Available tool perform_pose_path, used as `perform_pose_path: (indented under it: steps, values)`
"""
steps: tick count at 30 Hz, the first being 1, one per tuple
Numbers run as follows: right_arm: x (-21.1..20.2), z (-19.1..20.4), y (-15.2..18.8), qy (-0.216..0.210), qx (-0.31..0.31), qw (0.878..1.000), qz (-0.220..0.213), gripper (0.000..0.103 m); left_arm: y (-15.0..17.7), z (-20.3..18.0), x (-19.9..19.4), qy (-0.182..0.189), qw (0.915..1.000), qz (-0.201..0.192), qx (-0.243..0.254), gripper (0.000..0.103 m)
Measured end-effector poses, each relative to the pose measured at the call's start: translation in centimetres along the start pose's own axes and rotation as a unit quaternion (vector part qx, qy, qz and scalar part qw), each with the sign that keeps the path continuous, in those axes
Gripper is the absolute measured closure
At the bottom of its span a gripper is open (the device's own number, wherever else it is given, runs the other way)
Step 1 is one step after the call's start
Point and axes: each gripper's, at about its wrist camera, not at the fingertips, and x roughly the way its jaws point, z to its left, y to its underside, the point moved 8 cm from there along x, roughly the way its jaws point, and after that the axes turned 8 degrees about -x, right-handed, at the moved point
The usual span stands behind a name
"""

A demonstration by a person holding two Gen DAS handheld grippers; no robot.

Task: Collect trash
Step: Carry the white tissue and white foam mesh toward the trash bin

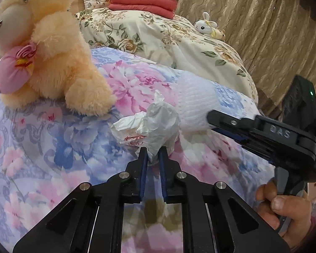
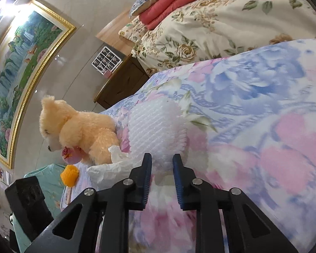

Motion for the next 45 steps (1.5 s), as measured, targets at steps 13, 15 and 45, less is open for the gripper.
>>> perform_pose_path:
  steps: [13,15,45]
  values:
    - [-9.3,-1.3,4.4,0.051,-0.031,0.998,-0.033,0.087,4.4,-4.2,-3.1,0.034,0.9992,0.013,0.014,0.094]
    - [-10.8,-1.7,5.3,0.065,-0.034,0.997,-0.04,0.087,5.1,-5.0,-3.6,0.039,0.9989,0.013,0.021,0.094]
    - [-26.0,-7.2,11.4,0.138,0.018,0.981,-0.133,0.092,12.3,-18.2,-6.3,0.099,0.986,0.04,0.128,0.094]
